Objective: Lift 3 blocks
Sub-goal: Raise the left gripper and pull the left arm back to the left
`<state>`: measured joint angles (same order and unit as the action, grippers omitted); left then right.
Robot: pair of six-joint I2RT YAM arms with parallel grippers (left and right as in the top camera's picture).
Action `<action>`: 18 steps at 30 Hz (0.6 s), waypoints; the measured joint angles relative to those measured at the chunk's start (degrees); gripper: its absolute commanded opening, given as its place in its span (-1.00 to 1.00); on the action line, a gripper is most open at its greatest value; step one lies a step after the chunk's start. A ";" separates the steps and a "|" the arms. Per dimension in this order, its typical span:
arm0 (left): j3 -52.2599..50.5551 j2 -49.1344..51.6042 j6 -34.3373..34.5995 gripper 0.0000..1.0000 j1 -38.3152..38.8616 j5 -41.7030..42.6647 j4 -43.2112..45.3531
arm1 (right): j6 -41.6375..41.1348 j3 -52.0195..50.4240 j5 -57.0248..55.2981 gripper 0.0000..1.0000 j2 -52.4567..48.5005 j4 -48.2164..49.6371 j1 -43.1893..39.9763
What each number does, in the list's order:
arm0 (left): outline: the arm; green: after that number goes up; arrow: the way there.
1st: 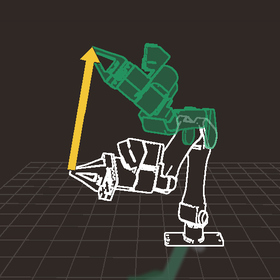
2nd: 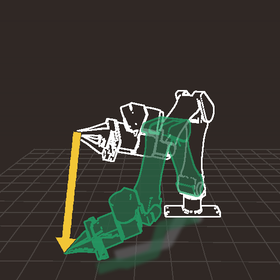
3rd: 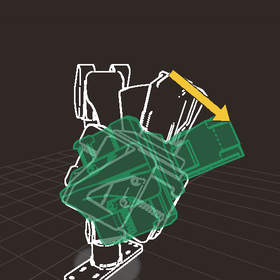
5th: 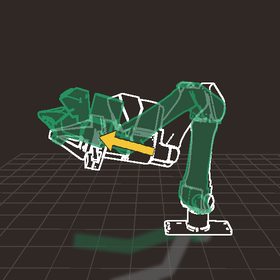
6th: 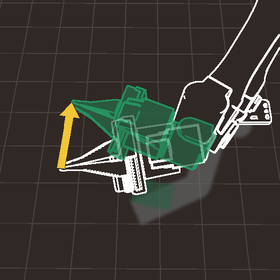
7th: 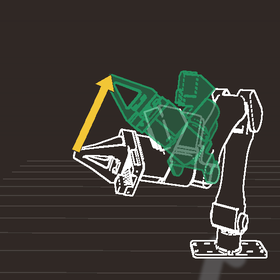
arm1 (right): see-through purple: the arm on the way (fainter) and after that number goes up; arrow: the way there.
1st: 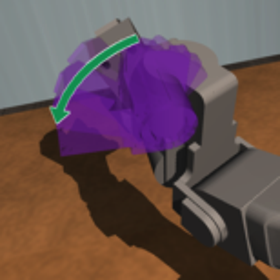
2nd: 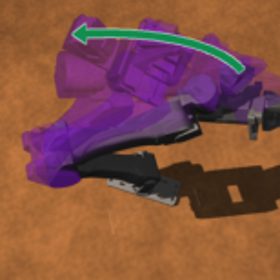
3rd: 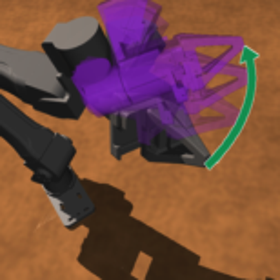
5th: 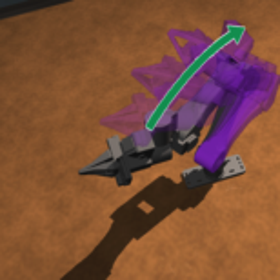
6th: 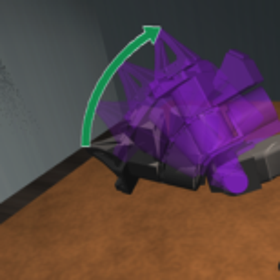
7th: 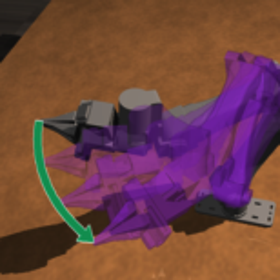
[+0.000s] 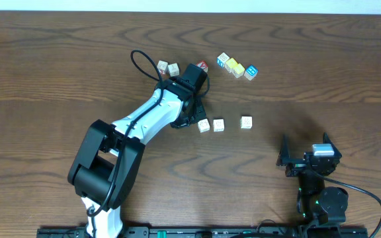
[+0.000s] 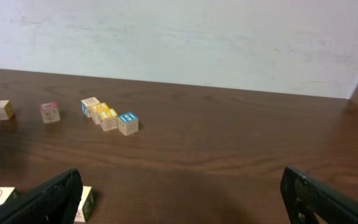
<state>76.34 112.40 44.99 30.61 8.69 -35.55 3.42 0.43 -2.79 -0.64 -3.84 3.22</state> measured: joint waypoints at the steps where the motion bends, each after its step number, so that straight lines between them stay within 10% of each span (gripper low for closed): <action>1: 0.00 0.02 0.07 -0.85 0.09 0.09 -0.02 | 0.00 0.00 0.00 0.98 0.00 0.00 0.00; 18: -0.02 2.19 0.15 -0.85 2.67 0.39 1.01 | 0.00 0.00 0.00 0.99 0.00 0.00 0.00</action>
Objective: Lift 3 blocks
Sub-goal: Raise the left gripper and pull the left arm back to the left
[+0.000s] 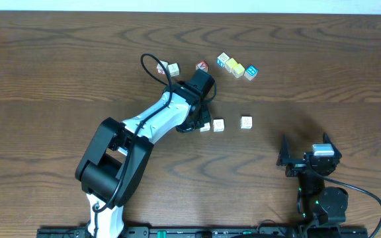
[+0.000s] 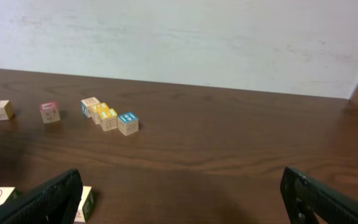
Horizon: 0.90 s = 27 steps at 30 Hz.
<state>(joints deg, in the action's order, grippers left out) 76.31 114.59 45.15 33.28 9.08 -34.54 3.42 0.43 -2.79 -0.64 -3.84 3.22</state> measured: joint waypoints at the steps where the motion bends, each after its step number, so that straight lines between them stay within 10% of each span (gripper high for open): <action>1: 0.00 0.00 -0.17 -0.85 0.00 0.00 0.31 | 0.00 0.00 0.02 0.98 0.00 0.00 0.02; 27: 0.00 0.00 -5.86 -0.85 -0.13 1.68 1.84 | 0.00 0.00 0.00 0.99 0.00 0.00 0.02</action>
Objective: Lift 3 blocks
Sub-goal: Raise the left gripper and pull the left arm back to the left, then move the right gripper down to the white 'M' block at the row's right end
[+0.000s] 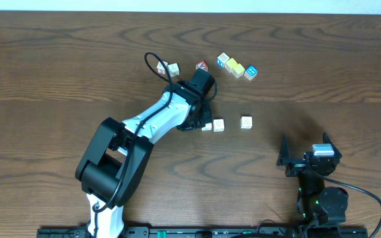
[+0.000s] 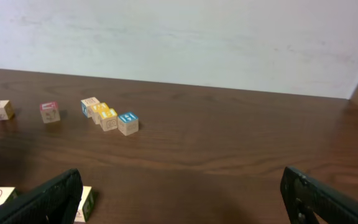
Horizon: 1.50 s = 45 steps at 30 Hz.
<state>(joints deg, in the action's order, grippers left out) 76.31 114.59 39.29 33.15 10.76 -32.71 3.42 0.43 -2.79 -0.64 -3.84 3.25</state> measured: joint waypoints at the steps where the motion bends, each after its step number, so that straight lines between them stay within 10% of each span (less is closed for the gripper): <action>1: 0.00 0.00 -0.15 -0.85 -0.07 -0.04 0.22 | 0.02 0.00 0.02 0.98 0.02 0.00 -0.02; 23: -0.04 -0.92 -0.57 -0.82 -1.62 -0.22 -1.84 | 0.00 0.00 0.00 0.99 0.00 0.00 -0.02; 30: -0.11 -11.52 -2.99 0.30 -7.76 -0.42 -7.63 | 0.00 0.00 0.00 0.99 0.00 0.00 -0.02; 45: -0.11 -26.34 -10.93 0.67 -28.72 -3.17 -23.47 | 0.00 0.00 0.00 0.98 0.00 0.00 -0.02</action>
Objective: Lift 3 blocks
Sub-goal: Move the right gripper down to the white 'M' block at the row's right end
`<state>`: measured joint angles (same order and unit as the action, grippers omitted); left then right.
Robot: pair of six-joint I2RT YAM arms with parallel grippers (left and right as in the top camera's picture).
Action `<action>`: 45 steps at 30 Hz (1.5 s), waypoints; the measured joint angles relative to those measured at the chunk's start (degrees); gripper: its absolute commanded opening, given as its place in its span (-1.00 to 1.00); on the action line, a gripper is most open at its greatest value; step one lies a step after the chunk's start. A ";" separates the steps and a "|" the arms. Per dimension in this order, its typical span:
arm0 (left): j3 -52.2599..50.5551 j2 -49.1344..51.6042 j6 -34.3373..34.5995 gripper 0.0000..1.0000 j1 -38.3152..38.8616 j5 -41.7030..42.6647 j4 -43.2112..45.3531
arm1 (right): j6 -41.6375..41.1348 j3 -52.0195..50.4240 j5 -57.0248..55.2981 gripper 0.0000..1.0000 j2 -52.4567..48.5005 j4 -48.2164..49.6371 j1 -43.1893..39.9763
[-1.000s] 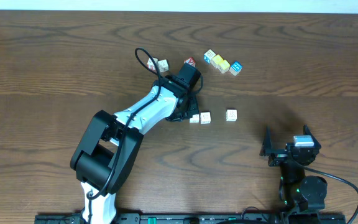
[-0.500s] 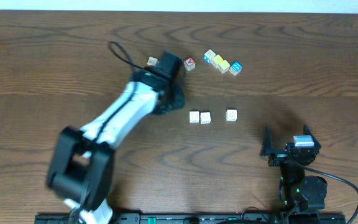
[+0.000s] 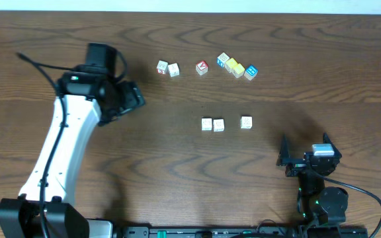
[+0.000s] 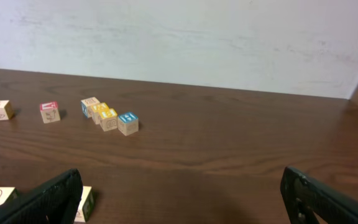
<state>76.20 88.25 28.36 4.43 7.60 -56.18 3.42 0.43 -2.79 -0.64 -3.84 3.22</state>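
Small wooden letter blocks lie on the dark table. A row of three sits mid-table: two blocks close together [image 3: 206,123] [image 3: 218,124] and a single one [image 3: 246,122]. Farther back are a pair [image 3: 168,67], a red block [image 3: 202,67], and a cluster with a yellow block [image 3: 235,68] and a blue block [image 3: 250,71]. My left gripper [image 3: 132,98] hangs at the far left, away from every block; its jaws do not show clearly. My right gripper [image 3: 306,145] rests open near the front right, nothing between its fingers [image 4: 55,194].
The right wrist view shows the blue block [image 4: 128,122], yellow block [image 4: 109,118] and red block [image 4: 50,112] ahead to the left, before a white wall [image 4: 185,37]. Two of the row's blocks [image 4: 84,204] peek beside the left finger.
My left arm has gone from over the left end of the middle row to the far left of the table. The row's left block is uncovered and still on the table. The right arm has not moved.
My left gripper was first between the red block and the middle row. At the two later moments it was down at the row's left block. Now it is far to the left, and all three blocks of the row lie on the table.
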 measured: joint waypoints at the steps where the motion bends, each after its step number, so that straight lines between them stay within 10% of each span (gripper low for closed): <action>1: 0.00 0.00 -0.11 0.67 -0.96 -0.24 -0.02 | 0.00 0.00 0.00 0.99 0.02 0.00 0.00; 22: 0.00 0.00 -0.35 0.67 -3.67 -0.50 -0.22 | -28.65 0.96 30.69 0.98 -0.04 39.50 0.02; 35: 0.00 0.00 -0.35 0.68 -3.67 -0.50 -0.24 | -11.93 48.13 28.81 0.98 -32.13 -30.71 0.02; 45: 0.00 0.00 -0.35 0.68 -3.67 -0.50 -0.22 | -9.35 57.64 46.49 0.98 -59.01 -35.63 0.15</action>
<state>76.20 88.25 28.01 0.75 7.09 -56.40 -5.93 58.06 43.70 -59.66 -39.46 3.38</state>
